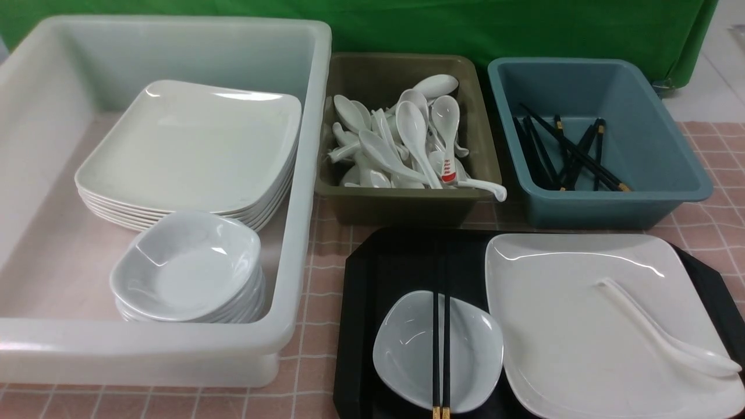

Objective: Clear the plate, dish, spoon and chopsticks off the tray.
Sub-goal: Use the right arm to grab a soup spoon from the plate

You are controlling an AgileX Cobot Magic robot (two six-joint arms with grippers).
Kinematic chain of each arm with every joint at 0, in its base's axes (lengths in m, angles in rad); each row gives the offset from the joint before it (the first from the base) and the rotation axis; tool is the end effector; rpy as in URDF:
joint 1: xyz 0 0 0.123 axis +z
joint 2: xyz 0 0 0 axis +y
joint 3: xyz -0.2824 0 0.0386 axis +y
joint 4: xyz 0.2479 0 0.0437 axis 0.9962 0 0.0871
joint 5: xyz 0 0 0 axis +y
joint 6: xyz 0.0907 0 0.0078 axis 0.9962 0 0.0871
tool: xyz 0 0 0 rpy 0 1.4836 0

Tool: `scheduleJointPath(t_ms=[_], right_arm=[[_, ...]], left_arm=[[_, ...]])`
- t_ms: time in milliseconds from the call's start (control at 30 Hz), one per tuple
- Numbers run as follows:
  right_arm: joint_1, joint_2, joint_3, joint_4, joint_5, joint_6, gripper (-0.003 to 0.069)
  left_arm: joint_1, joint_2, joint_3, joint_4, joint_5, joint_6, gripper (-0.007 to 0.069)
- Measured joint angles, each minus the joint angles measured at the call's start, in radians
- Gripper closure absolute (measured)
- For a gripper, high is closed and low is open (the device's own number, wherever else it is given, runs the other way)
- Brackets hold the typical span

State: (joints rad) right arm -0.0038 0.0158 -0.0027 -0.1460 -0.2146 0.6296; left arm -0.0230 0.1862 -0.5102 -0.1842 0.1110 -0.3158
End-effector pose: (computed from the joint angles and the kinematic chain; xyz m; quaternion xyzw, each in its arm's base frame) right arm 0.0540 0.0026 0.2321 0.1334 0.5839 0.2005 0.7752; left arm 0.0376 -0.0027 0.3605 -0.1317 0.5779 -0.2136 0.7766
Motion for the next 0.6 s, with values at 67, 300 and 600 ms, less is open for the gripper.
scheduleJointPath(t_ms=[67, 300, 600], right_arm=[[0.004, 0.000, 0.000, 0.004, -0.047, 0.036, 0.0423], [0.148, 0.140, -0.247, -0.027, 0.422, -0.054, 0.0620], [0.460, 0.685, -0.717, -0.101, 1.119, -0.298, 0.0629]], left_arm=[[0.000, 0.140, -0.125, 0.009, 0.222, 0.041, 0.0618], [0.000, 0.588, -0.325, -0.034, 0.791, 0.262, 0.0618], [-0.073, 0.894, -0.387, -0.188, 0.776, 0.508, 0.0629]])
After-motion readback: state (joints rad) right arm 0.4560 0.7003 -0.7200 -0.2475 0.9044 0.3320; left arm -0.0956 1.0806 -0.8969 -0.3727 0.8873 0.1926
